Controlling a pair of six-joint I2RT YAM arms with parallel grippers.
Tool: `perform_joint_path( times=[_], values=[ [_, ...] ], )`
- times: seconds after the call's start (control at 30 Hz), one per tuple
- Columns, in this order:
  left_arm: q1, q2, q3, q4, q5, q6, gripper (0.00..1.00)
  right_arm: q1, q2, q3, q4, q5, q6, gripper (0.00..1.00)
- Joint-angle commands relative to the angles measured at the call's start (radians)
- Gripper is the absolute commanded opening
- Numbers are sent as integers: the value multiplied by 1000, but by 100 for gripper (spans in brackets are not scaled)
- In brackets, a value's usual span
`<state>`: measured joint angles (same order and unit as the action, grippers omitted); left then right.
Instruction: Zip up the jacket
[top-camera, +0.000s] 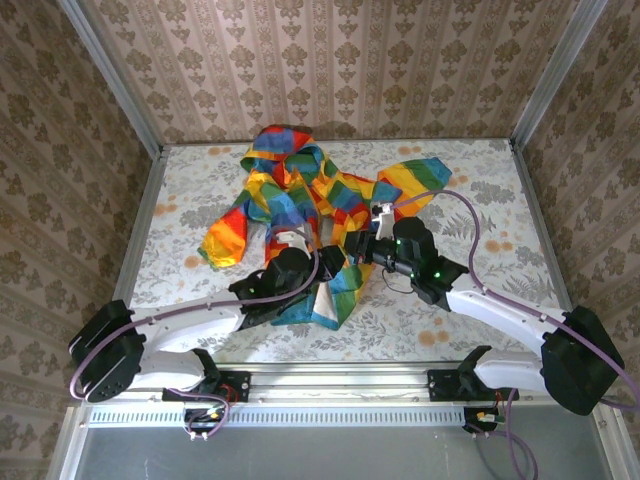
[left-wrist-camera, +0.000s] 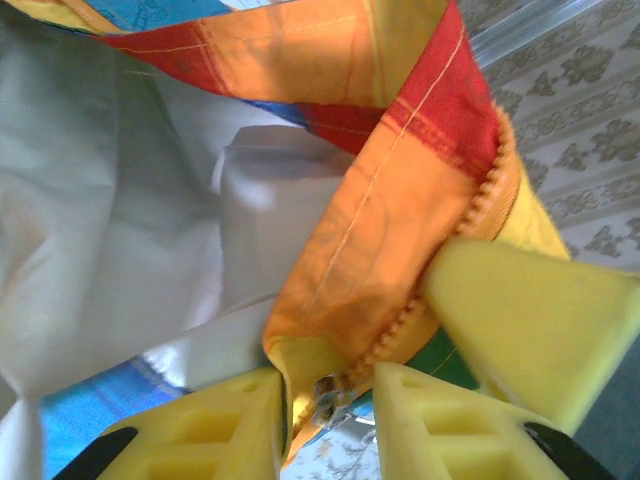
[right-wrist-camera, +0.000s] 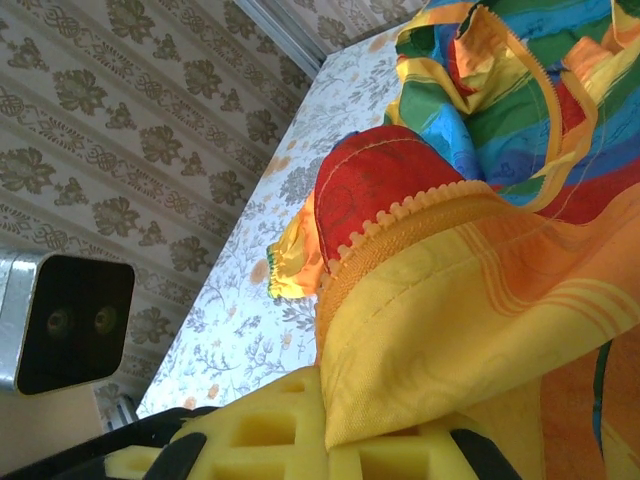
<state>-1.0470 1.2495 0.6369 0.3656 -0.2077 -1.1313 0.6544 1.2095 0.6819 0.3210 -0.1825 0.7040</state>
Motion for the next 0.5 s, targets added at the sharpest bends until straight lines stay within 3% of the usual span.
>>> perform_joint_path(
  times=[0.0, 0.3, 0.47],
  values=[
    [-14, 11, 15, 66, -22, -87, 29, 17, -7, -12, 77, 41, 26, 0],
    [-20, 16, 45, -86, -39, -86, 29, 28, -8, -30, 109, 73, 60, 0],
    [-7, -8, 149, -409, -39, 73, 37, 28, -15, -13, 62, 84, 54, 0]
  ],
)
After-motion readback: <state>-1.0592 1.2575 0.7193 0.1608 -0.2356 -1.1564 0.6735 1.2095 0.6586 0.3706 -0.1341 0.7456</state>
